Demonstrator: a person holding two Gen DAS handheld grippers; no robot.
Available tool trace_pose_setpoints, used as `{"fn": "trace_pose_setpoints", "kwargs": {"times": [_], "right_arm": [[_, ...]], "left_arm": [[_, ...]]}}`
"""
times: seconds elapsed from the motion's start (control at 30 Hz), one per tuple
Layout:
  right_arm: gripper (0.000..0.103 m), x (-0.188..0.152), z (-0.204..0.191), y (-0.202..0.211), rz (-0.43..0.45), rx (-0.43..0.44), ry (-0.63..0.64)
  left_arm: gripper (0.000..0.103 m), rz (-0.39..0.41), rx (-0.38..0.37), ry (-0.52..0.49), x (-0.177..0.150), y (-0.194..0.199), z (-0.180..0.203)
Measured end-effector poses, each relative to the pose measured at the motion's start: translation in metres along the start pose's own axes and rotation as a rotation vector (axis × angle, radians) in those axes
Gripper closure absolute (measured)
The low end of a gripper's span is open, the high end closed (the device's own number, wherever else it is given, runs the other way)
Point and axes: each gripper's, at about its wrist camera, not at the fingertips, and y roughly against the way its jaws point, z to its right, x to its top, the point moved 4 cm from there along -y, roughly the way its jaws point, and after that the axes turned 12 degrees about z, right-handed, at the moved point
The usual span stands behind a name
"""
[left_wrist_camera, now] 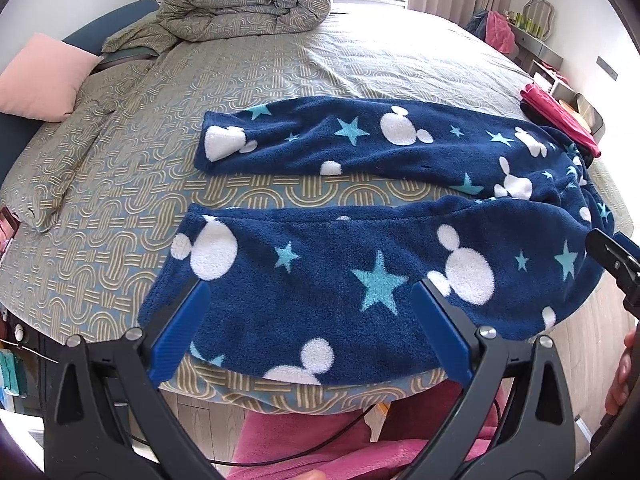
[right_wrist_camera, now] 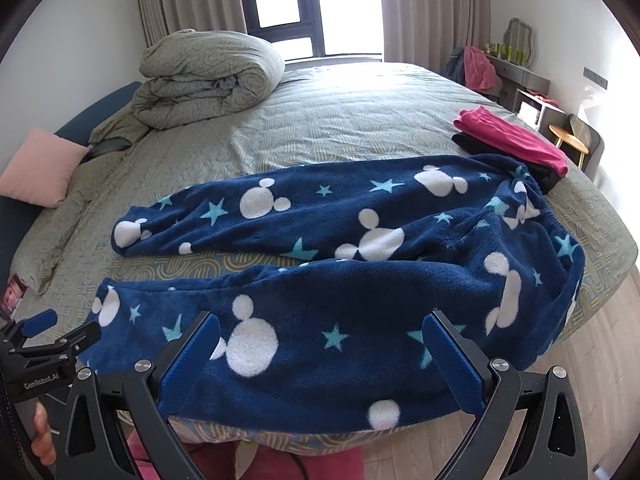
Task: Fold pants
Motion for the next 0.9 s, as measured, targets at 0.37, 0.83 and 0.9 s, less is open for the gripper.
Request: {"fn": "trace_pose_setpoints", "kwargs": {"times": [0.37, 0.83, 0.9], "right_arm": [[0.000, -0.0003, -0.0011, -0.0004, -0.005, 0.003, 0.000], [0.000, -0.0023, -0.0044, -0.0020, -0.013, 0.007, 0.008], [0.000, -0.0025, -0.0045, -0.0019, -0.013, 0.008, 0.007]], "left_arm": [[0.003, 0.001, -0.006, -0.008, -0.0003, 0.0012, 0.0019], [0.003, -0.025, -0.027, 0.009, -0.0046, -0.0027, 0.0008], [0.003, -0.026, -0.027, 0.014, -0.0046, -0.0031, 0.0000]]}}
